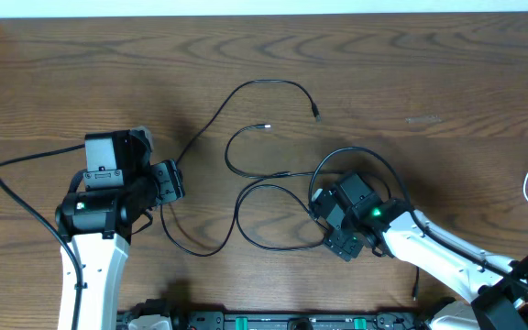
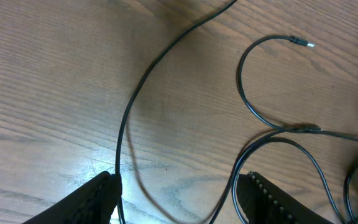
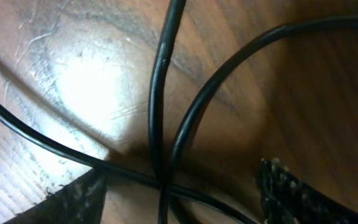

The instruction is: Untangle cables

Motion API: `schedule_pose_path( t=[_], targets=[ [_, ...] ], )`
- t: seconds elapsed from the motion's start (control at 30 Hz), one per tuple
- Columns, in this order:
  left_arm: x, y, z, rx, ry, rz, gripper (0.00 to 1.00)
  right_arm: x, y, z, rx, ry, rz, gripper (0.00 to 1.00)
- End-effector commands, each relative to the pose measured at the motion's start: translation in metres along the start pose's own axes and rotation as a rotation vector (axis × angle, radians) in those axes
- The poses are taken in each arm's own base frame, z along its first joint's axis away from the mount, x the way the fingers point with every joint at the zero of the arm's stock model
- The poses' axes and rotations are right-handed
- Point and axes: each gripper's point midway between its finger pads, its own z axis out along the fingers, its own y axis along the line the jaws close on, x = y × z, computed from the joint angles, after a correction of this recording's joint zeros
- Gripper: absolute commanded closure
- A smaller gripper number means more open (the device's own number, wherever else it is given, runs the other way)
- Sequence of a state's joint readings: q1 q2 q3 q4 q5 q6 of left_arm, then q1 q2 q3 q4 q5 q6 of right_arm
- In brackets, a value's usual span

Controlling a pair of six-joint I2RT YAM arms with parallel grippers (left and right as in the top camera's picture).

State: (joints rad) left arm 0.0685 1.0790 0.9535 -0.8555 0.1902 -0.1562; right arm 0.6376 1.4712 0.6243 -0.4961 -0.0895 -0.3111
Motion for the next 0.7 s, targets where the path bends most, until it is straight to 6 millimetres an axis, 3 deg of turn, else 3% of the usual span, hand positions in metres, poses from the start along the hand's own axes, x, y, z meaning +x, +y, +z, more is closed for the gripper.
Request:
schedule_pose_path(
  t=[0.0, 0.3, 0.47, 0.67],
  targets=[
    [-0.0023, -0.0019, -0.0024, 0.012, -0.007, 0.011, 0.35, 0.0377, 0.0194, 0.0182, -0.094, 0.110, 0.061, 0.28],
    [-0.0016, -0.0053, -0.0025, 0.032, -0.004, 0.012, 0.35, 0.0376, 0.0193, 0.0183, -0.094, 0.109, 0.056, 0.40],
    [-0.0017, -0.0057, -0.0025, 0.034, -0.004, 0.012, 0.35, 0.0376, 0.0193, 0.0183, -0.094, 0.109, 0.056, 0.62],
    [-0.0018, -0.0057, -0.0025, 0.034, -0.004, 0.012, 0.35, 0.0376, 0.0192, 0.0183, -0.094, 0.109, 0.056, 0.72]
  ],
)
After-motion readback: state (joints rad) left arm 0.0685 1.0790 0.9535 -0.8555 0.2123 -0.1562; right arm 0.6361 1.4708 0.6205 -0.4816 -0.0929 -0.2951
